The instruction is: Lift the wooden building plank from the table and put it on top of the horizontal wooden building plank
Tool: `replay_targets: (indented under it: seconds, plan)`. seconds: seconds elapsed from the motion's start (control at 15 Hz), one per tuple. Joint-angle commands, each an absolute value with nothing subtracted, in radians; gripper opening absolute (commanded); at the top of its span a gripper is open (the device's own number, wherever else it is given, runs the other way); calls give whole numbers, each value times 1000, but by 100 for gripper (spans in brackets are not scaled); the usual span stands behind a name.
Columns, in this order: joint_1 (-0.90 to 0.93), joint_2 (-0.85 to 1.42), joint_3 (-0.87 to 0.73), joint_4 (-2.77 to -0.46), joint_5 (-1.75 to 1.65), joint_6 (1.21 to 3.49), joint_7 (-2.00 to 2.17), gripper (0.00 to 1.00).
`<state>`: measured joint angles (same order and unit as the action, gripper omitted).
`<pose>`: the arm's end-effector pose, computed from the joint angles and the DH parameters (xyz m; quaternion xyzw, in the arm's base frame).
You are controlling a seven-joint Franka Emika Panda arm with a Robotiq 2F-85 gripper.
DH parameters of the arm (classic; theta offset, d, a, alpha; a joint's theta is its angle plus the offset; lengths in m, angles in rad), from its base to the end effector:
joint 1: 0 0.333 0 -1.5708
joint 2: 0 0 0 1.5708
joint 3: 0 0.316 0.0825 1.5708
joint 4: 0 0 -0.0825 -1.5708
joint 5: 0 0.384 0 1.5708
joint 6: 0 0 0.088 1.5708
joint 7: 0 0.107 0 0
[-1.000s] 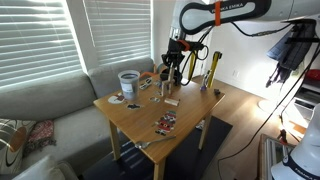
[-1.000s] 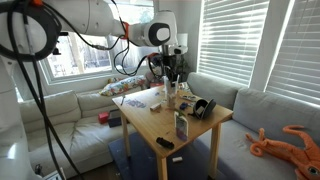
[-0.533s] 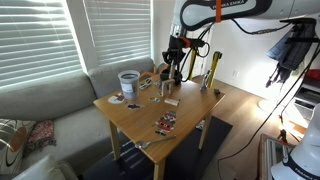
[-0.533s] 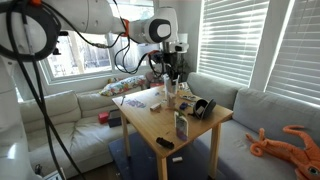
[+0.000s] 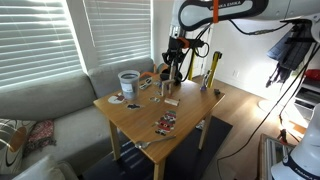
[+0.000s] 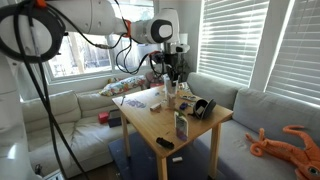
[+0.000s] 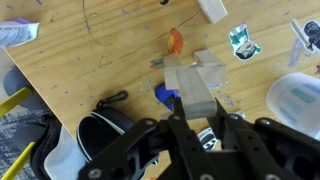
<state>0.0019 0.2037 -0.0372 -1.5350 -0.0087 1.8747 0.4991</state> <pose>0.6384 -0.0211 0.5490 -0.9627 0.2618 -0.0680 0.0079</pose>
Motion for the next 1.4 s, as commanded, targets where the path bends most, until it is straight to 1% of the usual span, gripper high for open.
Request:
replay_targets:
  seconds: [0.0,1.33]
  plan:
    - [12,239,-46,-1468,-19,1831,533,7]
    - [41,314,-49,-1366,-57,1757,579,7]
